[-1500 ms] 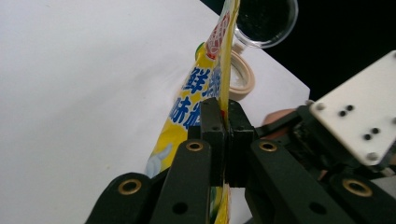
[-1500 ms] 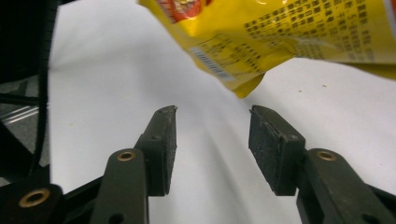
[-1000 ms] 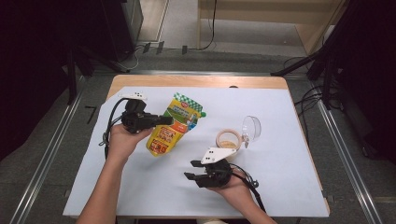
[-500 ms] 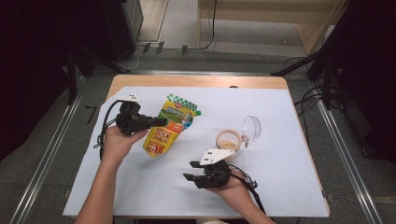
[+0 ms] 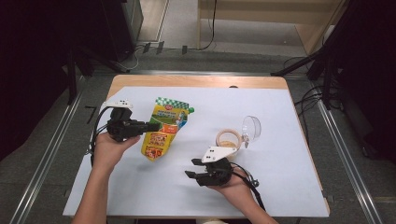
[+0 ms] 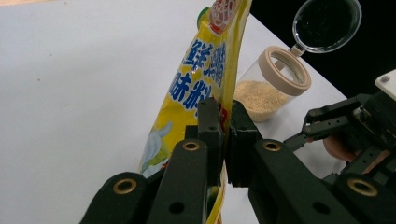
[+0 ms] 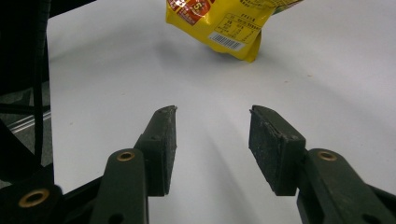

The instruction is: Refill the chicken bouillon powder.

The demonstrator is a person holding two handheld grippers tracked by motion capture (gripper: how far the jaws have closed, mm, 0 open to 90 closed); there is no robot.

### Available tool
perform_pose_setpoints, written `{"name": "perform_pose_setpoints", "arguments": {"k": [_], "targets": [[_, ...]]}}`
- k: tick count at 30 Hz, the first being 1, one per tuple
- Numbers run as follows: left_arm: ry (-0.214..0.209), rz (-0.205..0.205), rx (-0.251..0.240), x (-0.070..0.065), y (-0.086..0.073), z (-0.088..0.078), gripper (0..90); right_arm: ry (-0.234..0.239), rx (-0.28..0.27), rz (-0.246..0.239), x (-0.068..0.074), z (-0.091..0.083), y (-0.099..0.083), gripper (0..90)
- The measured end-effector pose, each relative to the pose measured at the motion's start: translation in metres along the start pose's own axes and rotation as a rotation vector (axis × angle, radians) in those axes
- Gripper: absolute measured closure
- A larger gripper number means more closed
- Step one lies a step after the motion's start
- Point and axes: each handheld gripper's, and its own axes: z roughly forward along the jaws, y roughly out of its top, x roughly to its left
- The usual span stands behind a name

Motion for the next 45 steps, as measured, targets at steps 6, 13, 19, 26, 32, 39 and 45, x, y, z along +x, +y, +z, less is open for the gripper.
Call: {"name": "perform_pose_setpoints", "arguments": {"k": [6, 13, 19, 26, 32, 39, 45], "targets": [[-0.006, -0.008, -0.008, 0.001, -0.009, -0.008, 86.2, -0.003, -0.001, 0.004, -0.001, -0.001, 0.0, 52.9], [0.002, -0.004, 0.011, 0.002, -0.02, -0.02, 88.2, -0.002, 0.005, 0.005, 0.0, 0.001, 0.0, 52.9], [-0.016, 0.002, 0.012, 0.007, -0.028, -0.026, 85.6, -0.001, 0.013, 0.001, 0.001, 0.002, -0.001, 52.8], [-0.035, -0.005, -0.01, 0.011, -0.031, -0.033, 81.5, 0.0, 0.015, 0.003, 0.001, 0.004, -0.002, 52.9], [-0.056, 0.023, -0.01, 0.003, -0.027, -0.039, 75.9, 0.0, 0.013, -0.002, 0.0, 0.003, -0.002, 52.9], [-0.069, 0.053, -0.025, -0.015, -0.013, -0.052, 70.0, -0.002, 0.01, 0.003, 0.0, 0.002, -0.001, 52.9], [-0.042, 0.067, -0.045, -0.026, 0.0, -0.067, 68.6, 0.008, 0.01, 0.011, -0.002, 0.001, 0.0, 54.2]]}}
